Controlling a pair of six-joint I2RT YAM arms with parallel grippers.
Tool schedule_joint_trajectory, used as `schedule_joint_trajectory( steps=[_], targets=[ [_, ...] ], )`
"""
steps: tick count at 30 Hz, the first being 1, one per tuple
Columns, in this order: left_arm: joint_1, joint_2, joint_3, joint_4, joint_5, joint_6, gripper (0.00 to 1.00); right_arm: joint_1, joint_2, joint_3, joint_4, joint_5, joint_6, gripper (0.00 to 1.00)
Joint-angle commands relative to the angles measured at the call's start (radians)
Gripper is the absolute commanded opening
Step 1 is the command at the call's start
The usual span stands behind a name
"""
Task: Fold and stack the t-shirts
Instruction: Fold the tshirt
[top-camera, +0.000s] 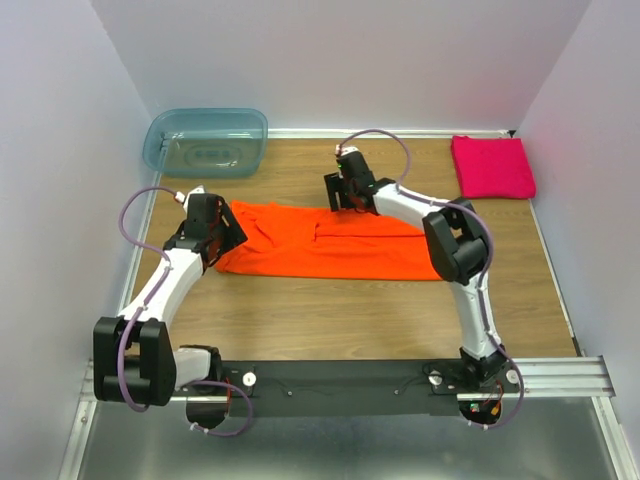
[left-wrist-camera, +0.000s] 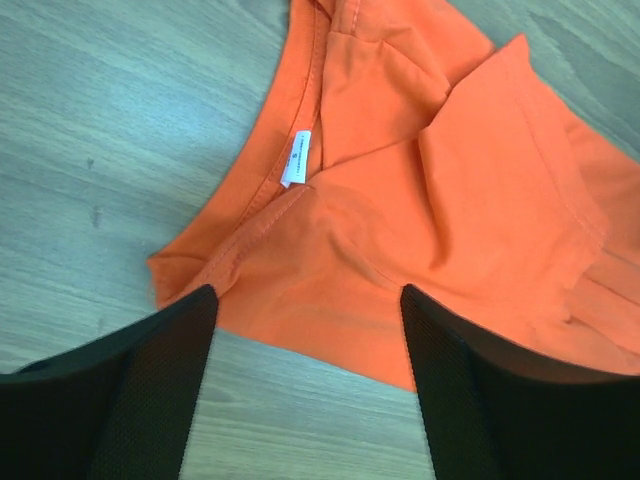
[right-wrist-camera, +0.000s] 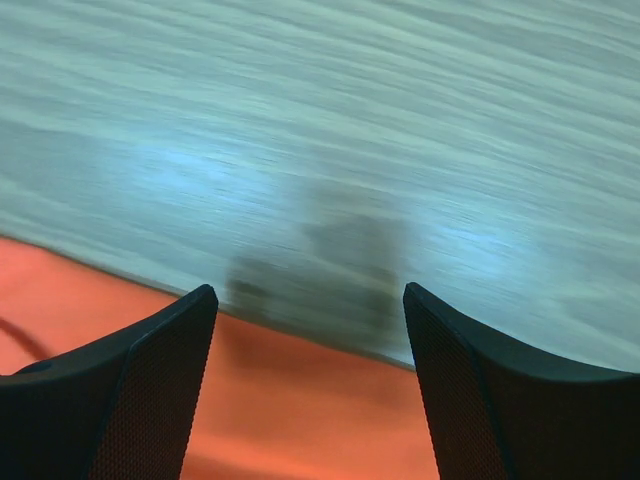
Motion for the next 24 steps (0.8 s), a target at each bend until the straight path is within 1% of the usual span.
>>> schedule_joint_trajectory(
  steps=[1, 2, 3, 4, 5, 6, 8, 10, 12, 13, 15, 17, 18, 19, 21, 24],
  targets=[
    [0.0, 0.028, 0.013, 0.02, 0.027, 0.003, 0.72, -0.036, -0.134, -0.084, 0.013, -0.002, 0.044, 0.82],
    [-0.001, 0.042, 0.02, 0.024, 0.033, 0.005, 0.65, -0.047, -0.193, -0.136, 0.011, -0.035, 0.048, 0.81],
    [-0.001, 0.051, 0.023, 0.027, 0.038, 0.006, 0.65, -0.047, -0.229, -0.173, 0.01, -0.051, 0.048, 0.8],
    [-0.004, 0.062, 0.026, 0.028, 0.042, 0.008, 0.55, -0.073, -0.261, -0.208, 0.011, -0.072, 0.079, 0.78],
    [-0.004, 0.071, 0.026, 0.027, 0.048, 0.01, 0.53, -0.091, -0.292, -0.244, 0.01, -0.098, 0.1, 0.75],
    [-0.006, 0.091, 0.023, 0.022, 0.05, 0.008, 0.51, -0.128, -0.359, -0.326, 0.01, -0.159, 0.123, 0.69],
    [-0.008, 0.103, 0.003, 0.02, 0.039, -0.003, 0.49, -0.168, -0.425, -0.414, 0.01, -0.23, 0.195, 0.63],
    [-0.008, 0.106, -0.016, 0.034, 0.033, -0.019, 0.49, -0.215, -0.509, -0.533, 0.008, -0.264, 0.244, 0.61],
    [-0.008, 0.116, -0.042, 0.05, 0.015, -0.038, 0.48, -0.26, -0.56, -0.606, 0.008, -0.301, 0.275, 0.55],
    [-0.006, 0.134, -0.046, 0.047, -0.002, -0.05, 0.48, -0.275, -0.608, -0.677, 0.006, -0.319, 0.303, 0.51],
    [-0.006, 0.151, -0.056, 0.034, -0.02, -0.061, 0.44, -0.312, -0.652, -0.741, 0.005, -0.332, 0.329, 0.5],
    [-0.008, 0.159, -0.077, 0.031, -0.069, -0.087, 0.39, -0.387, -0.704, -0.819, -0.003, -0.33, 0.353, 0.5],
    [-0.008, 0.152, -0.089, 0.039, -0.085, -0.098, 0.37, -0.387, -0.718, -0.841, -0.009, -0.329, 0.36, 0.5],
    [-0.006, 0.151, -0.098, 0.046, -0.094, -0.105, 0.37, -0.427, -0.731, -0.857, -0.013, -0.332, 0.372, 0.49],
    [-0.004, 0.162, -0.111, 0.059, -0.105, -0.121, 0.37, -0.464, -0.758, -0.91, -0.02, -0.335, 0.375, 0.48],
    [-0.004, 0.217, -0.103, 0.066, -0.102, -0.132, 0.37, -0.524, -0.772, -0.963, -0.024, -0.326, 0.372, 0.46]
  ],
)
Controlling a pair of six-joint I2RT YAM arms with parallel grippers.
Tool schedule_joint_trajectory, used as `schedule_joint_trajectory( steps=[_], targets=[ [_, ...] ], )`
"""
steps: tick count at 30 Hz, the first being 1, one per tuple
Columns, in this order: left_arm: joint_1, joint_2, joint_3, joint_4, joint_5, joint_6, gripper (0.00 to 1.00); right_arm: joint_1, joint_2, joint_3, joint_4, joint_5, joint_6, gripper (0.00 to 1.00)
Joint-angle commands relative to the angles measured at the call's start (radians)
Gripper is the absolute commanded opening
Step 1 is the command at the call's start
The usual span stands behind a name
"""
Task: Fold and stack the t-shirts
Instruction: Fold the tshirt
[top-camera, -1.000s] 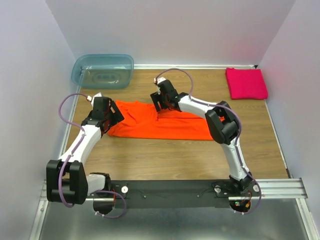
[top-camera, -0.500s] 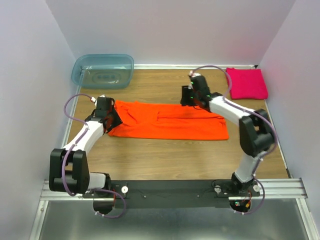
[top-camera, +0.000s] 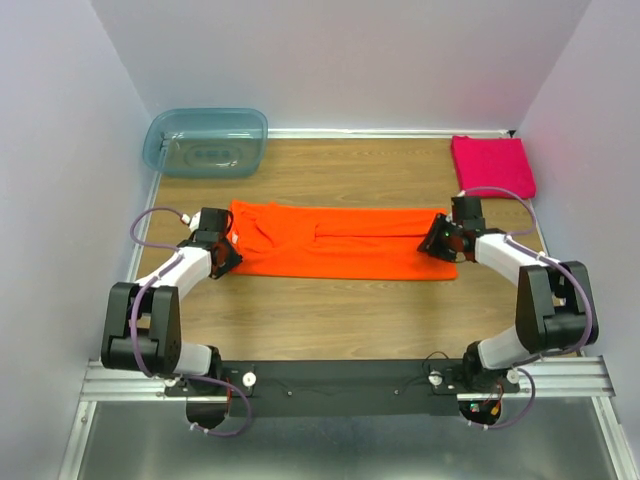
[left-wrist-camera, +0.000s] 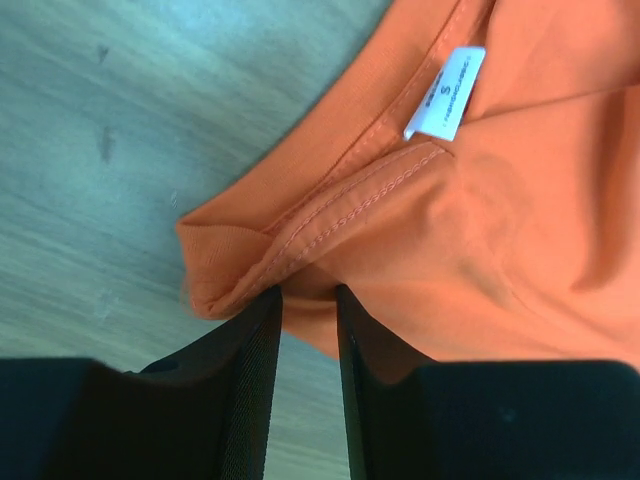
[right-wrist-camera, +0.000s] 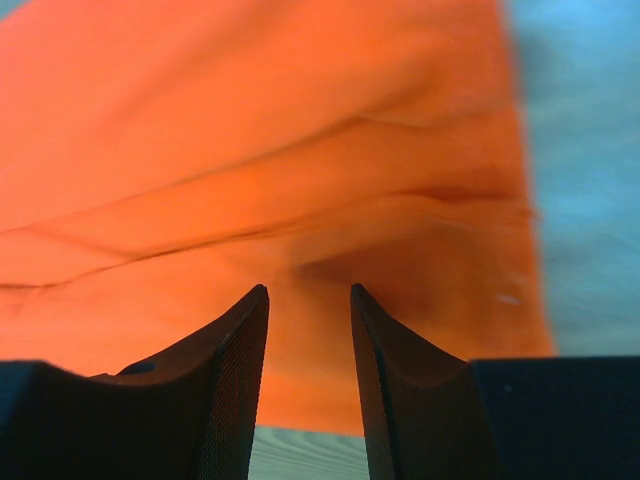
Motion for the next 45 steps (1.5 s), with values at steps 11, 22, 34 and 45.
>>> schedule_joint_trajectory(
  steps=[11, 22, 34, 45],
  targets=[
    [0.034, 0.075, 0.007, -0.039, -0.105, -0.059, 0.35, -0.189, -0.101, -0.157, -0.139, 0.089, 0.08, 0.46],
    [-0.078, -0.011, 0.316, -0.136, -0.214, 0.044, 0.7, -0.139, -0.176, 0.044, -0.282, 0.037, -0.112, 0.49],
    [-0.224, 0.275, 0.544, -0.082, -0.121, 0.005, 0.64, -0.136, 0.092, 0.28, -0.176, 0.091, -0.121, 0.41],
    [-0.225, 0.538, 0.648, -0.096, -0.145, 0.057, 0.63, -0.062, 0.301, 0.31, -0.184, 0.184, -0.159, 0.41]
  ],
)
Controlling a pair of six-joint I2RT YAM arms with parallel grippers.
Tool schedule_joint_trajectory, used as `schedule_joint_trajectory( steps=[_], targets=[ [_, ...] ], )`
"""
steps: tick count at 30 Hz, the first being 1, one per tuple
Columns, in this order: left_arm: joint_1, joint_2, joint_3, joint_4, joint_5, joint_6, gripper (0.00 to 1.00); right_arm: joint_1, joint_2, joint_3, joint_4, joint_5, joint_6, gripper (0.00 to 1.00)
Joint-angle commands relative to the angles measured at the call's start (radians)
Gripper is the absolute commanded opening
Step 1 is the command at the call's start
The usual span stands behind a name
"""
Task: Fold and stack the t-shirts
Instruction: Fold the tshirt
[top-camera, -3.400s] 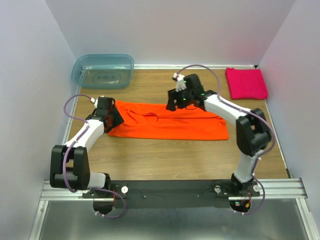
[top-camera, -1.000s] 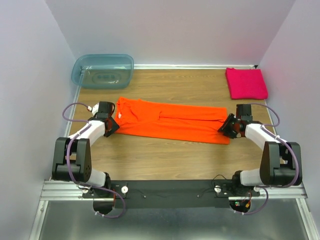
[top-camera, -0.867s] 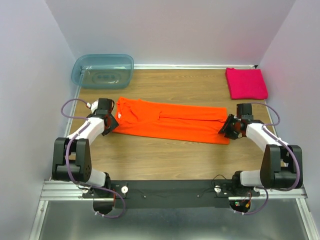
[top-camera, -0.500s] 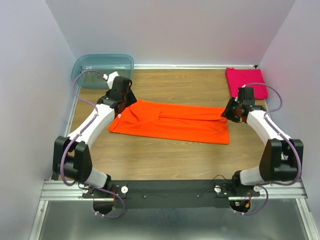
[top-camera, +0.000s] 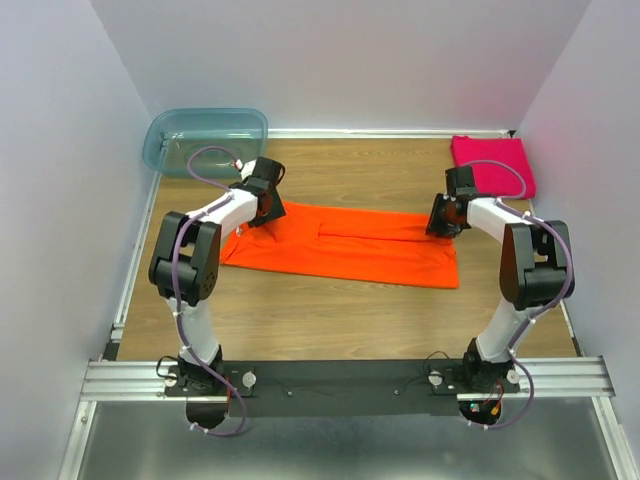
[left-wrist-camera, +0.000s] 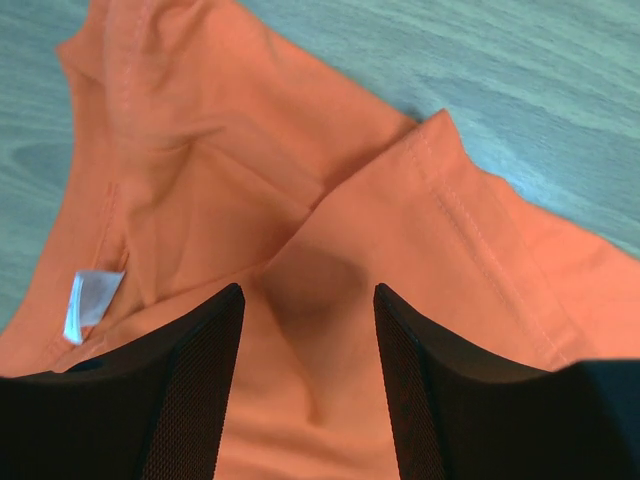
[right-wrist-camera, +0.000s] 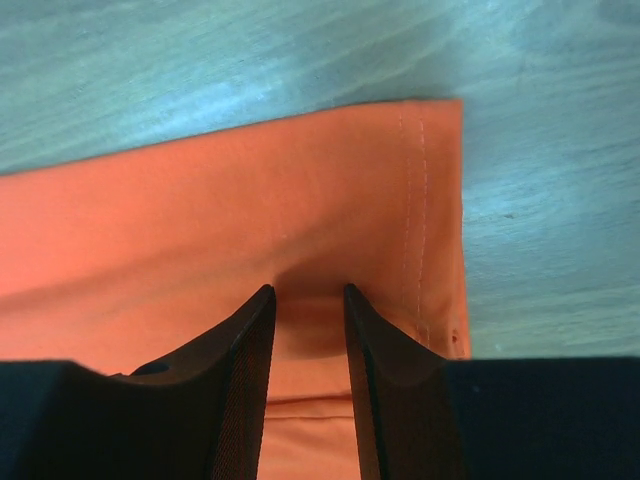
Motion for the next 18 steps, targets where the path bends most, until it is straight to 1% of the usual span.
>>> schedule_joint_trajectory(
  steps=[1, 4, 6, 8, 10, 12, 13, 14, 16, 17, 18],
  targets=[
    [-0.001, 0.064, 0.048, -0.018, -0.016, 0.029, 0.63, 0.007, 0.019, -0.029, -0.011, 0.051, -0.004, 0.42],
    [-0.001, 0.12, 0.071, -0.032, -0.016, 0.043, 0.63, 0.009, -0.005, -0.081, -0.08, 0.034, 0.018, 0.43],
    [-0.001, 0.154, 0.095, -0.037, 0.001, 0.064, 0.63, 0.009, -0.057, -0.156, -0.145, 0.008, 0.035, 0.44],
    [-0.002, 0.176, 0.118, -0.048, 0.019, 0.078, 0.63, 0.015, -0.102, -0.248, -0.186, -0.064, 0.047, 0.44],
    [-0.005, 0.205, 0.158, -0.06, 0.027, 0.096, 0.63, 0.054, -0.175, -0.308, -0.257, -0.126, 0.056, 0.45],
    [-0.013, 0.242, 0.22, -0.078, 0.033, 0.118, 0.63, 0.106, -0.25, -0.377, -0.326, -0.146, 0.084, 0.47],
    [-0.018, 0.255, 0.245, -0.086, 0.031, 0.124, 0.63, 0.174, -0.275, -0.391, -0.346, -0.164, 0.099, 0.47],
    [-0.022, 0.271, 0.276, -0.094, 0.03, 0.132, 0.63, 0.215, -0.301, -0.4, -0.381, -0.164, 0.137, 0.48],
    [-0.041, 0.332, 0.389, -0.127, 0.028, 0.158, 0.64, 0.327, -0.346, -0.4, -0.415, -0.199, 0.195, 0.5],
    [-0.05, 0.357, 0.437, -0.147, 0.027, 0.162, 0.64, 0.357, -0.353, -0.402, -0.427, -0.21, 0.212, 0.51],
    [-0.057, 0.413, 0.486, -0.161, 0.025, 0.173, 0.64, 0.386, -0.36, -0.406, -0.444, -0.21, 0.229, 0.51]
  ],
)
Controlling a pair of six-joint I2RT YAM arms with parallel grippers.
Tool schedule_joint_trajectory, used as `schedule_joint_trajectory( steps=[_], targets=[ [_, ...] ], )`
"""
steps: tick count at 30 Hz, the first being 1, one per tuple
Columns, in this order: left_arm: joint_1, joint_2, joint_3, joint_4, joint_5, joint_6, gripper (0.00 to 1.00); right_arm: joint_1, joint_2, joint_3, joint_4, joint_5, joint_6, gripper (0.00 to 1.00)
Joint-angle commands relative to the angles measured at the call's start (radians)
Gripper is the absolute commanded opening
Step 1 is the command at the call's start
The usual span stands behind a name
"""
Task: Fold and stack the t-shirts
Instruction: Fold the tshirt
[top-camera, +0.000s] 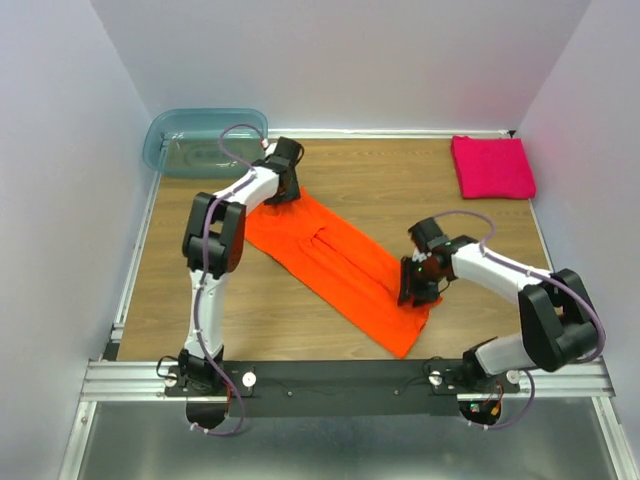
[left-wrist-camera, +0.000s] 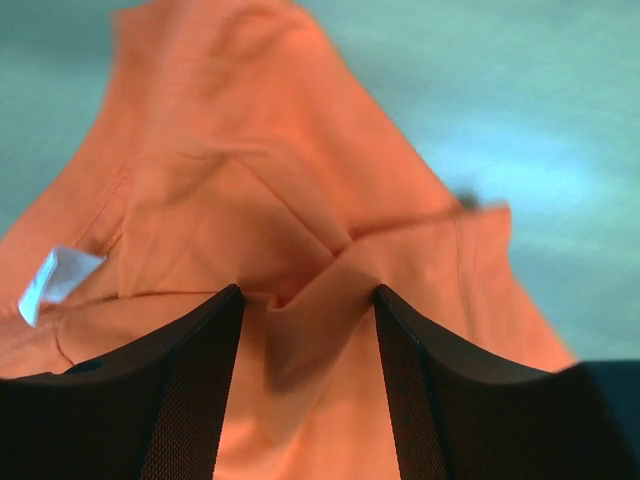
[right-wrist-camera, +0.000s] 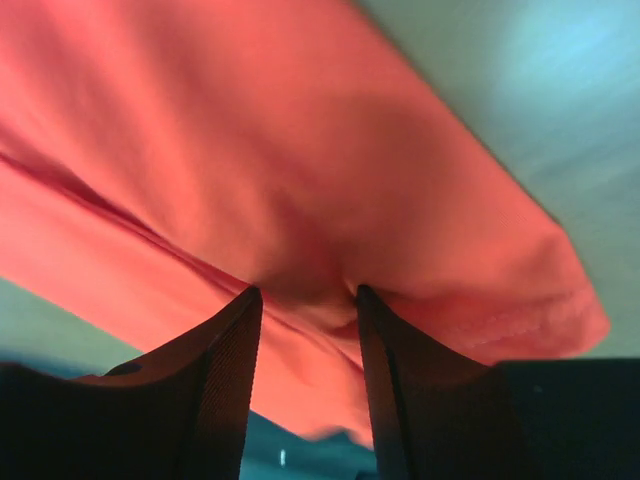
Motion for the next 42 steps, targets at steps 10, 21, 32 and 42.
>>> schedule_joint_trajectory(
  steps=[10, 21, 32, 42],
  targets=[
    [-0.146, 0.437, 0.71, -0.122, 0.086, 0.183, 0.63, 0.443, 0.048, -0.017, -0.177, -0.102, 0.175, 0.56],
    [-0.165, 0.237, 0.636, 0.101, 0.118, 0.226, 0.87, 0.522, 0.107, 0.365, -0.194, 0.01, 0.08, 0.66],
    [-0.165, -0.108, 0.293, -0.117, -0.069, 0.022, 0.85, 0.52, 0.047, 0.304, -0.216, 0.076, 0.032, 0.74],
    [-0.24, -0.168, -0.082, 0.018, 0.009, -0.116, 0.7, 0.52, -0.03, 0.21, -0.229, 0.115, 0.092, 0.8]
  ],
)
